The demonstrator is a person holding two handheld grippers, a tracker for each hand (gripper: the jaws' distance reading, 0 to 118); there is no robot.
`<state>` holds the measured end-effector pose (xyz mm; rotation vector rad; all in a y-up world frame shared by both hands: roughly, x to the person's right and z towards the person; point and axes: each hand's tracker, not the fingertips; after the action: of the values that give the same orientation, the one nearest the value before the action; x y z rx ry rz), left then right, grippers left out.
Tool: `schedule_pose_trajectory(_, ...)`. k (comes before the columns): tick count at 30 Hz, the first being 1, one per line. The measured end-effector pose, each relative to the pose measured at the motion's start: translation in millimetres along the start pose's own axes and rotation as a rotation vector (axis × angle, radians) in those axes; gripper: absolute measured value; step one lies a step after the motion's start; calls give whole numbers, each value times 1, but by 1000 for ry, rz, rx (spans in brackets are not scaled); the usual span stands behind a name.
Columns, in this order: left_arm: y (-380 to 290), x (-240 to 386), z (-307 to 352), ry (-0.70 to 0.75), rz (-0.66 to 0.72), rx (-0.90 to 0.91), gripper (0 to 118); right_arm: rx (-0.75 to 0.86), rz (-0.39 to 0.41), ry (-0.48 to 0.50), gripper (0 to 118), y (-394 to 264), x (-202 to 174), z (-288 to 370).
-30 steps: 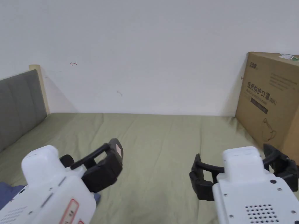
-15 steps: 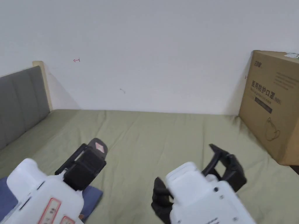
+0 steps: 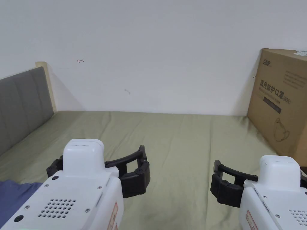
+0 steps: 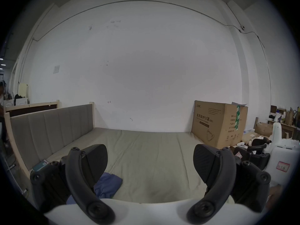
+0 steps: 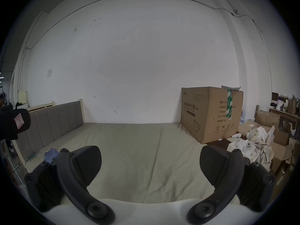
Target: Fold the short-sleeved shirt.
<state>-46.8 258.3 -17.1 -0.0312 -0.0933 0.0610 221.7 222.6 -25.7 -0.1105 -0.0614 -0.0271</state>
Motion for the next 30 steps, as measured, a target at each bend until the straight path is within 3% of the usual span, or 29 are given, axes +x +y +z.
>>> schedule_pose_trajectory(3,1,-1,0,18,-17,9,116,4,-9,18,118,4,-2,2)
schedule_pose_trajectory(6,-1,1,3,75,-56,18,115,37,38,25,118,3,-7,6)
schedule_pose_trajectory(8,0,0,3,54,-83,2,114,40,52,-19,118,7,-20,14)
schedule_pose_trajectory(10,0,2,3,24,-105,-11,99,67,42,3,115,8,-23,20)
schedule_pose_trajectory(11,0,3,3,33,-98,-11,73,76,40,16,102,9,-25,22)
schedule_pose_trajectory(12,-1,4,1,45,-92,-11,48,84,45,4,76,9,-20,18)
schedule_pose_trajectory(13,-2,4,-1,60,-84,-11,26,93,48,-46,37,9,-21,17)
schedule_pose_trajectory(14,-3,5,-2,64,-83,-17,13,86,48,-57,13,9,-21,15)
schedule_pose_trajectory(17,-5,4,-1,45,-94,-29,0,80,55,-6,12,8,-13,13)
schedule_pose_trajectory(20,-8,5,-2,42,-75,-32,0,106,53,-30,1,7,-12,14)
schedule_pose_trajectory(30,-4,1,-5,24,-63,-39,0,76,77,12,0,10,-14,7)
